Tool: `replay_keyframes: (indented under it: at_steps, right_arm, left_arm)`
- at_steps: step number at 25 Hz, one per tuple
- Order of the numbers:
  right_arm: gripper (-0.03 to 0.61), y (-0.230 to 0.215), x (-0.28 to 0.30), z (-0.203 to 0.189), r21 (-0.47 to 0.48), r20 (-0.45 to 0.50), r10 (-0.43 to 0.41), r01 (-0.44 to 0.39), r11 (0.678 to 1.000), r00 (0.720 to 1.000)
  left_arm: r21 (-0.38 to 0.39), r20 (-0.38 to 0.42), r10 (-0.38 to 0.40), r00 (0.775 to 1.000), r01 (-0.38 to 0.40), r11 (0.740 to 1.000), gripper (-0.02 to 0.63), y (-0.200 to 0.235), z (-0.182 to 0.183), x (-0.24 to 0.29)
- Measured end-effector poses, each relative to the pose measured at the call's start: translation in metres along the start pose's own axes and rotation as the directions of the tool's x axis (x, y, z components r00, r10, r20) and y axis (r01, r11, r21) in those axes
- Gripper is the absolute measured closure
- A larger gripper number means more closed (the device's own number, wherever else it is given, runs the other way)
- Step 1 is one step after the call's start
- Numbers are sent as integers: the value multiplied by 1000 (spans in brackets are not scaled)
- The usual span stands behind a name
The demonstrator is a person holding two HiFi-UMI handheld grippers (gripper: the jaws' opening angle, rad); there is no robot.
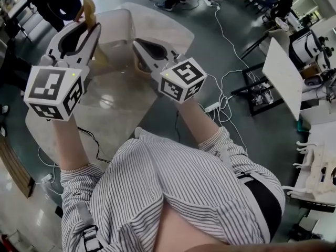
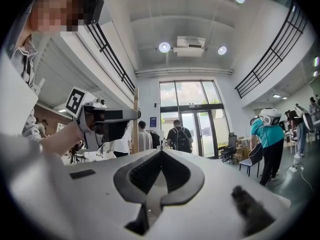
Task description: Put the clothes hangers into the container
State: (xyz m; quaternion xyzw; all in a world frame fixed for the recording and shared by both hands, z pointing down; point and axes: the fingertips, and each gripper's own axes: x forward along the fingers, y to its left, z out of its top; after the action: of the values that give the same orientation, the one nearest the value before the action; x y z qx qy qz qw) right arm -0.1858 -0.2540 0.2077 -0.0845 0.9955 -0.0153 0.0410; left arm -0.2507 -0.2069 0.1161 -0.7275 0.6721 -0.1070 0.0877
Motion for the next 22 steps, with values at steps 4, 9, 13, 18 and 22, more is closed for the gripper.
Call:
replay_keyframes:
  at_steps: [4, 9, 13, 18, 22]
  right_arm:
    - [563, -2, 17, 12, -22, 14, 13, -13, 1000, 1000]
    - [563, -19, 27, 15, -32, 8, 6, -6, 999, 1000]
    - [563, -36, 40, 17, -33, 9, -3, 3, 999, 1000]
    - [563, -41, 57, 28, -24, 30, -10, 11, 1000, 1000]
    - [563, -48, 69, 18, -10, 10, -9, 9, 1000, 1000]
  left_arm:
    - [17, 5, -8, 1000, 8, 1000, 523, 14, 9, 10]
    - [42, 18, -14, 1000, 13, 999, 523, 24, 19, 30]
    - [13, 54, -31, 998, 31, 999, 523, 35, 24, 47]
    - [-54, 91, -20, 996, 25, 998, 523, 54, 30, 52]
    - [-100, 96, -10, 995, 20, 995, 523, 72, 15, 64]
